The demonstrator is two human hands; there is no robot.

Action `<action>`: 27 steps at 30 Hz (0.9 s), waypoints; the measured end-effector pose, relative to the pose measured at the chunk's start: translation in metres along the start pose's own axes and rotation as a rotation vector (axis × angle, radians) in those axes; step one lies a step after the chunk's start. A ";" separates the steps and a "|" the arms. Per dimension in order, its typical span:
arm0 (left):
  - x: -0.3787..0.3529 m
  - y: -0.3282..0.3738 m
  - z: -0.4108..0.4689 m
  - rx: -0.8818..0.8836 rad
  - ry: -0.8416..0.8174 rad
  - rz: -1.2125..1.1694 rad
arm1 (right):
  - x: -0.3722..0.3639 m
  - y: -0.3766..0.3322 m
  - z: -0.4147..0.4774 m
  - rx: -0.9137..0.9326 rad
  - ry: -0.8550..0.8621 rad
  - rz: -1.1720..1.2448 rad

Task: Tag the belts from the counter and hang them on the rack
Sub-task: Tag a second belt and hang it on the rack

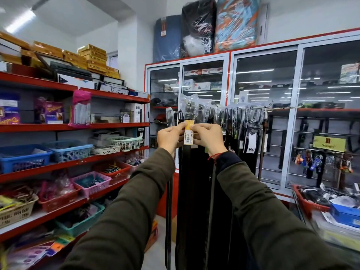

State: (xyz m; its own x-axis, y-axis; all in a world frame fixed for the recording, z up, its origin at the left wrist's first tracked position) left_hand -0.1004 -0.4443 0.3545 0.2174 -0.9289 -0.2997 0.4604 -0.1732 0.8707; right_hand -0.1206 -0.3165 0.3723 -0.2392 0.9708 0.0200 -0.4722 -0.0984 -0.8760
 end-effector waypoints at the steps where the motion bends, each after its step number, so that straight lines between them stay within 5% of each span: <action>1: -0.001 -0.002 0.001 0.019 -0.024 0.012 | 0.002 0.003 0.002 -0.014 0.012 -0.016; 5: -0.001 -0.014 0.013 -0.025 0.010 0.190 | 0.008 0.022 0.012 -0.009 0.031 -0.123; 13: -0.020 -0.065 -0.044 -0.456 0.105 0.750 | 0.035 0.068 -0.043 0.263 0.230 -0.471; 18: -0.046 -0.126 -0.098 -0.548 -0.048 0.930 | 0.082 0.111 -0.106 0.283 0.351 -0.649; 27: -0.127 -0.252 -0.187 -0.383 -0.483 0.909 | 0.204 0.209 -0.220 -0.236 0.595 -0.870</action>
State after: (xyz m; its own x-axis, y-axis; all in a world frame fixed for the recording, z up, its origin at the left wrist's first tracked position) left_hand -0.0832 -0.2219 0.1003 0.2893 -0.7031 0.6496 0.5540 0.6764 0.4855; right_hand -0.0815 -0.0909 0.0873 0.5802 0.6441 0.4985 -0.0900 0.6591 -0.7467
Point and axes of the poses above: each hand's wrist, its own z-axis towards the middle knuckle, its own x-axis out of the back of the hand, y = z × x, the point moved 3 cm from there along z, towards the middle knuckle, and after that the axes turned 7 degrees about -y, right-handed, at the moved point
